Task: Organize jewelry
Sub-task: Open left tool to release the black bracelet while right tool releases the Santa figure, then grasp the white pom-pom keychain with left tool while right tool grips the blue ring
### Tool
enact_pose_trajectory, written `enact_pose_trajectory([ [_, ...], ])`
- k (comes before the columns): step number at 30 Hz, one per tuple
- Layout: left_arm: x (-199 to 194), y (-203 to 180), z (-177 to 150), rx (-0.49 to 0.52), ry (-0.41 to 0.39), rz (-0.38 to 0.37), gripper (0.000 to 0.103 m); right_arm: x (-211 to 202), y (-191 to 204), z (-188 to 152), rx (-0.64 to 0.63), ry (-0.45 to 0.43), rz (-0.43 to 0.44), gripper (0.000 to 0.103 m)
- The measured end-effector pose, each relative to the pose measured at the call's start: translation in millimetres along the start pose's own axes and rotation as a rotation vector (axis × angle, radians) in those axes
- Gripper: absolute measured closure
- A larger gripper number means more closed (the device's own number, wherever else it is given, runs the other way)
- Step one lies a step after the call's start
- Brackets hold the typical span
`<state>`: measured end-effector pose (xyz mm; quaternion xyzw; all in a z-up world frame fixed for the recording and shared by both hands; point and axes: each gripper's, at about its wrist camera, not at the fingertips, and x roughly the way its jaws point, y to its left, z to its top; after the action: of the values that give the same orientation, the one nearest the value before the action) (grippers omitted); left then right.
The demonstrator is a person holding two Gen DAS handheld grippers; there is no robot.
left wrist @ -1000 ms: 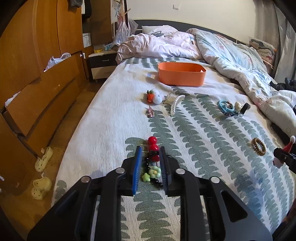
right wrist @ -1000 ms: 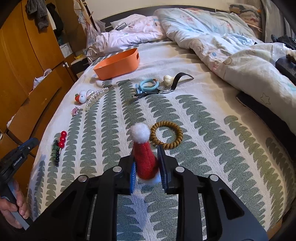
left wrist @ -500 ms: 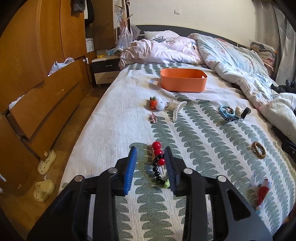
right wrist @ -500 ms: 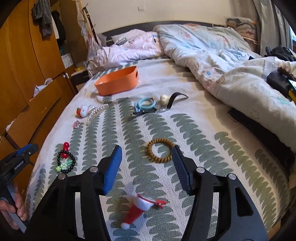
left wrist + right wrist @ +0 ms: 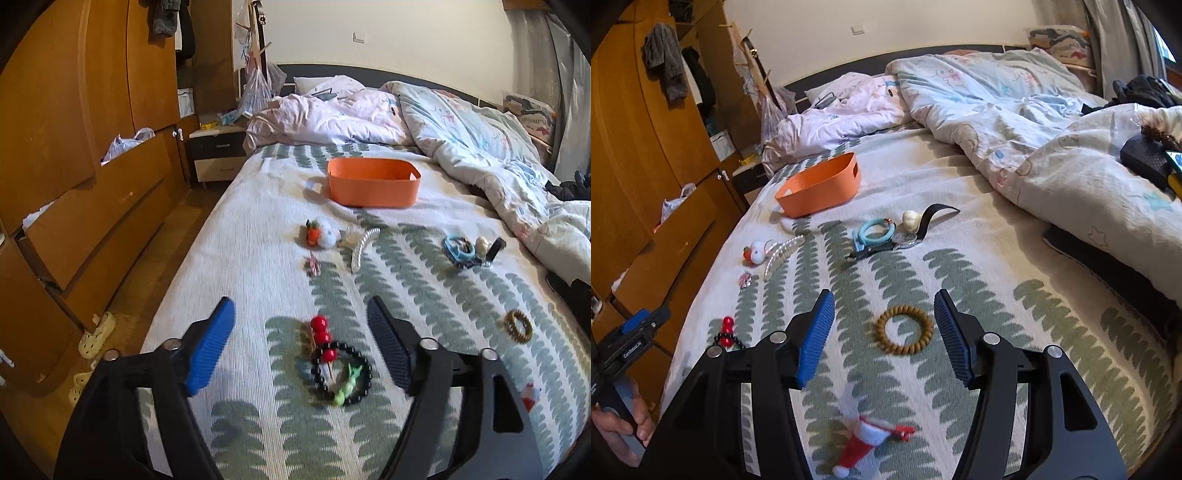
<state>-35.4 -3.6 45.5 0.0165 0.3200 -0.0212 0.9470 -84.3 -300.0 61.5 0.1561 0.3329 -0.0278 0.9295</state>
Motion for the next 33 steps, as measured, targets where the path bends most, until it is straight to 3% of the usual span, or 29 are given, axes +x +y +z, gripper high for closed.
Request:
enact_pose_trajectory([
  [4, 8.9, -1.7, 14.6, 0.031, -0.028, 0.007, 0.017, 16.6, -3.7, 14.6, 0.022, 0.020, 0.023, 0.044],
  [16, 76.6, 21.3, 61.5, -0.008, 0.005, -0.008, 0.017, 93.7, 14.9, 78.5, -0.049, 0.056, 0.051, 0.044],
  [24, 126.8, 10.3, 80.4, 0.054, 0.064, 0.007, 0.017, 161.0, 21.7, 89.5, -0.069, 0.158, 0.050, 0.044],
  [33, 167.9, -7.7, 81.6, 0.076, 0.123, 0.001, 0.017, 202.0, 19.5, 93.7, -0.096, 0.206, 0.040, 0.044],
])
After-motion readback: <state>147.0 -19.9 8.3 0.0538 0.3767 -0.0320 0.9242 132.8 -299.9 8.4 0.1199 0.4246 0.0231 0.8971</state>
